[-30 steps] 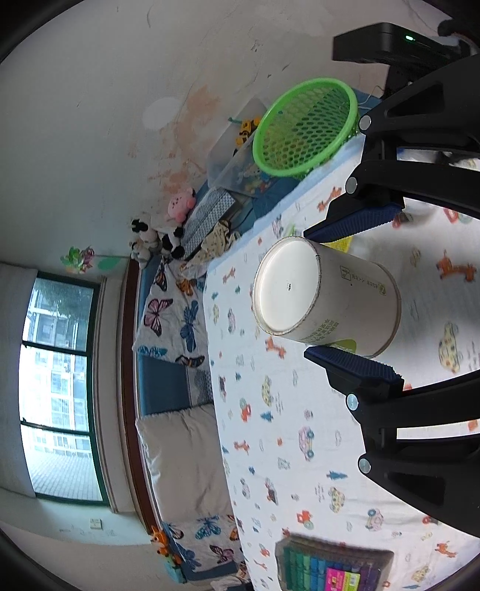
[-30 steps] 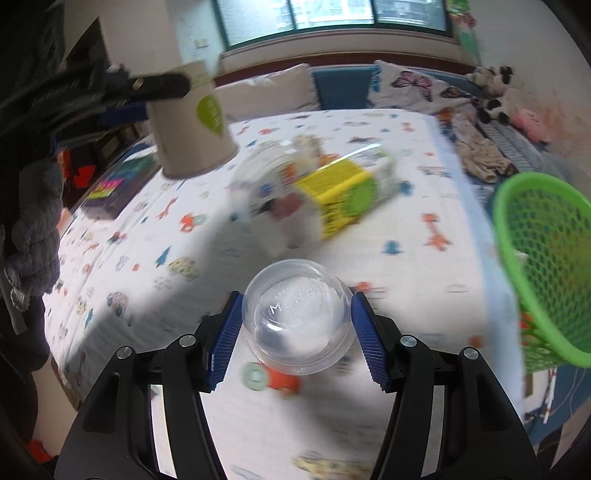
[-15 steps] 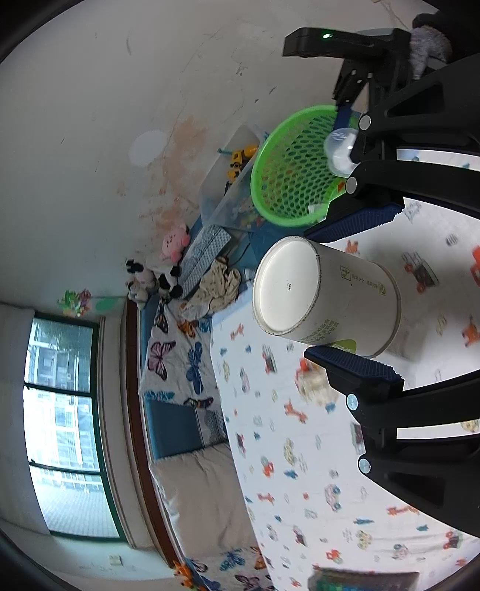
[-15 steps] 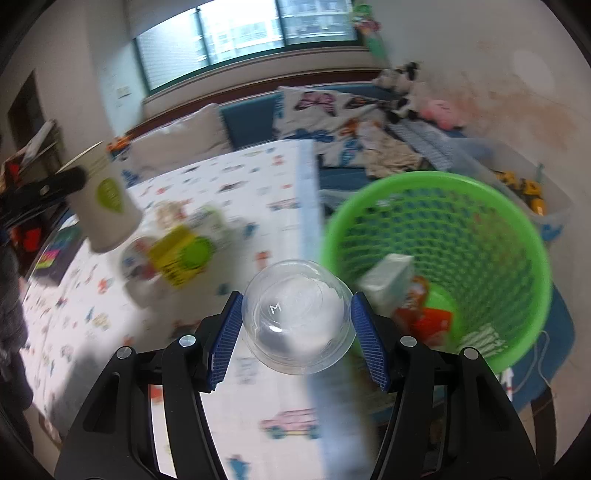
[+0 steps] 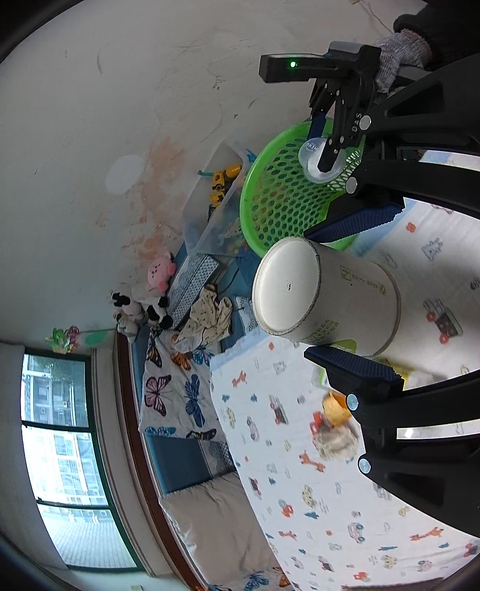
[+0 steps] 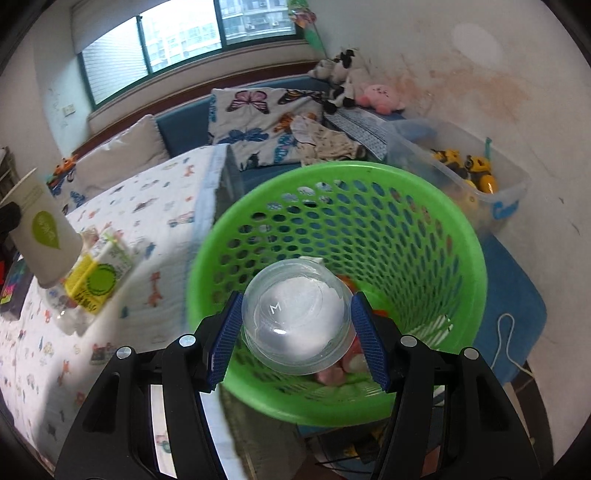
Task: Collect trash
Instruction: 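Drop the clear lid into the basket with right tool while left tool carries the cup, then move the paper cup over the basket with left tool and release it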
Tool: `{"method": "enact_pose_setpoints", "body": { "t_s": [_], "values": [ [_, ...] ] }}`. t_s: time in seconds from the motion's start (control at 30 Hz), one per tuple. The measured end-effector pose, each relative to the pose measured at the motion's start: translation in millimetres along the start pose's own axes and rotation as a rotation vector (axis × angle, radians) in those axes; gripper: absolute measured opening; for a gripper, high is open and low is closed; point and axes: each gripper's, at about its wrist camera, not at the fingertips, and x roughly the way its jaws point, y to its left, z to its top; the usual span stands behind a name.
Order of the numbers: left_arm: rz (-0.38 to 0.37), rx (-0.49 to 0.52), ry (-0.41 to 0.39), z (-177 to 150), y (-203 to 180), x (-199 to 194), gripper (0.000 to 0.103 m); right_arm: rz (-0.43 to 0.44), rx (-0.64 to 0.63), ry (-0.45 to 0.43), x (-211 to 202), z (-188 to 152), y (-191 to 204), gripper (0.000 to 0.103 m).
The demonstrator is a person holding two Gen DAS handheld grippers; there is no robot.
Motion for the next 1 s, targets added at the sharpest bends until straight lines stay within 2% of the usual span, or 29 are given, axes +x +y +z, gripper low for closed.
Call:
{"method": "enact_pose_setpoints", "body": {
  "t_s": [0.17,0.27,0.43,1.0],
  "values": [
    [-0.013,0.016,0.009,5.8,-13.6,9.8,0.056,-0.014,0.022,0.007,6.6,0.2,-10.4,0.061],
    [-0.021,0.028,0.011,8.4,-21.6,14.0,0.056,-0.021,0.027,0.004,7.4,0.7,-14.8,0.066],
    [-0.036,0.042,0.013,13.3,-31.9,22.3,0.056,-0.025,0.037,-0.003,4.1,2.0,-18.8,0.068],
    [-0.106,0.048,0.073,16.3,-73.6,67.3,0.056,-0.033,0.04,-0.068,-37.3,-6.7,-35.6,0.071]
  ]
}}
